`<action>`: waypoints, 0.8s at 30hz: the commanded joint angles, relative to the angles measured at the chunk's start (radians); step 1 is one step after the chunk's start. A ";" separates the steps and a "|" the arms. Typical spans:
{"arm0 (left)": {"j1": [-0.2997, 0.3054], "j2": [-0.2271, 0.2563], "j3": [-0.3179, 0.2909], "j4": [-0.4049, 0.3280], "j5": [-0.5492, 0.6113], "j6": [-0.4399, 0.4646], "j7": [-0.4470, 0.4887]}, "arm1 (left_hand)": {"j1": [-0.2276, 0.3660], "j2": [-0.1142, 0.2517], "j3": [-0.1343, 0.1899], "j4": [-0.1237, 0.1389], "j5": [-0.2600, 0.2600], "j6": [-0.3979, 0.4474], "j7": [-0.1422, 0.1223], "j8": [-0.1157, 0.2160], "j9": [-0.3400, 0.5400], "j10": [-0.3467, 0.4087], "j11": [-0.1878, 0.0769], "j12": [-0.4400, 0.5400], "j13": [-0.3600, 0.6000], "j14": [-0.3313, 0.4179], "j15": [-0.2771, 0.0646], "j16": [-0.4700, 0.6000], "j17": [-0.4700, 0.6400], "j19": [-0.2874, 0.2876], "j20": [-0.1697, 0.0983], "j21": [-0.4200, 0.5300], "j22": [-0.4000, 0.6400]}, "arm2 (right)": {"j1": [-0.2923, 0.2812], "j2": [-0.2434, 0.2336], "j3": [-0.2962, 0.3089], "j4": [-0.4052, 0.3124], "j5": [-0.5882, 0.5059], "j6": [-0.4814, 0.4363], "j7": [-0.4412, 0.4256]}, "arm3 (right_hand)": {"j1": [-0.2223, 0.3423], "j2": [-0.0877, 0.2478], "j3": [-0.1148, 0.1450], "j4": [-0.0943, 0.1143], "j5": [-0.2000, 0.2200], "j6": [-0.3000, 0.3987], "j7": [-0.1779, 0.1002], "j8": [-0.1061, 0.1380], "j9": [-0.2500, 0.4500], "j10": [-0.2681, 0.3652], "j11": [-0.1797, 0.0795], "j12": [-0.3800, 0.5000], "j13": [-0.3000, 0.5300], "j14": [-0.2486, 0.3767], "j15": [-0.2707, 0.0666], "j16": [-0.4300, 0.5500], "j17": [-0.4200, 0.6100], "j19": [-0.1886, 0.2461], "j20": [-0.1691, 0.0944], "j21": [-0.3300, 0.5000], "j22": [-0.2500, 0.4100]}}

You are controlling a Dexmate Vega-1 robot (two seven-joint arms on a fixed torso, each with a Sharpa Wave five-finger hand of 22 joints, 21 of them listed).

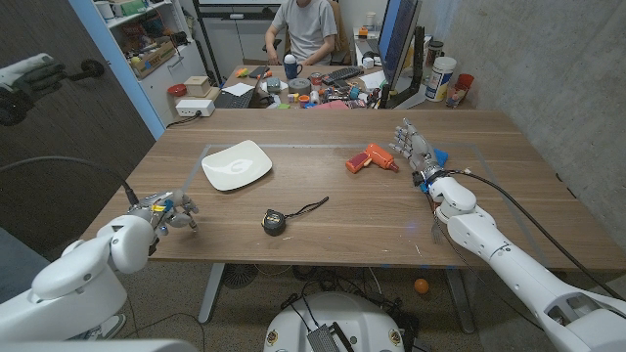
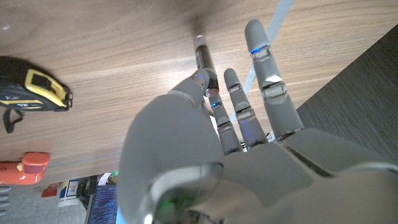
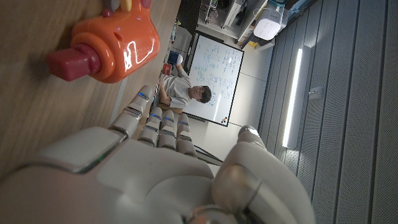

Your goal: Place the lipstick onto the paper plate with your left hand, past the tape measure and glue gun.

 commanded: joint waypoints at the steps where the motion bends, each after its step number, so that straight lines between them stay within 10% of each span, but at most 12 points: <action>1: -0.011 -0.008 0.036 -0.013 -0.024 0.027 0.079 | 0.011 0.000 -0.001 0.008 0.007 0.009 0.003 0.008 0.002 0.004 0.008 0.003 0.005 0.009 0.002 0.005 0.002 0.010 -0.002 0.007 0.002 | 0.007 0.001 0.001 0.015 0.008 0.004 0.016 | -0.005 -0.004 -0.002 0.000 0.008 -0.003 -0.006 -0.003 0.004 0.005 0.001 -0.002 0.003 0.008 0.003 0.004 0.000 0.006 0.005 0.007 0.003; 14: -0.046 0.022 0.081 -0.014 -0.087 0.068 0.126 | 0.004 -0.001 -0.005 0.016 0.008 0.028 0.003 0.009 0.005 0.014 0.019 0.006 0.009 0.030 0.006 0.006 0.001 0.014 -0.004 0.009 0.000 | 0.027 0.009 -0.004 0.044 0.010 0.003 0.034 | -0.008 -0.007 -0.005 0.000 0.009 -0.004 -0.007 -0.004 0.004 0.004 0.001 -0.002 0.003 0.011 0.001 0.005 0.000 0.006 0.007 0.007 0.003; 24: -0.078 0.030 0.111 -0.005 -0.147 0.076 0.180 | 0.044 0.017 0.014 0.007 0.017 0.134 0.017 0.044 0.016 0.132 -0.003 0.049 0.026 0.144 -0.053 0.035 -0.001 0.063 -0.046 0.033 -0.001 | 0.026 0.010 -0.002 0.052 0.011 0.005 0.032 | -0.009 -0.008 -0.007 0.000 0.010 -0.006 -0.008 -0.004 0.004 0.002 -0.001 -0.003 0.003 0.012 0.002 0.005 0.000 0.007 0.007 0.008 0.003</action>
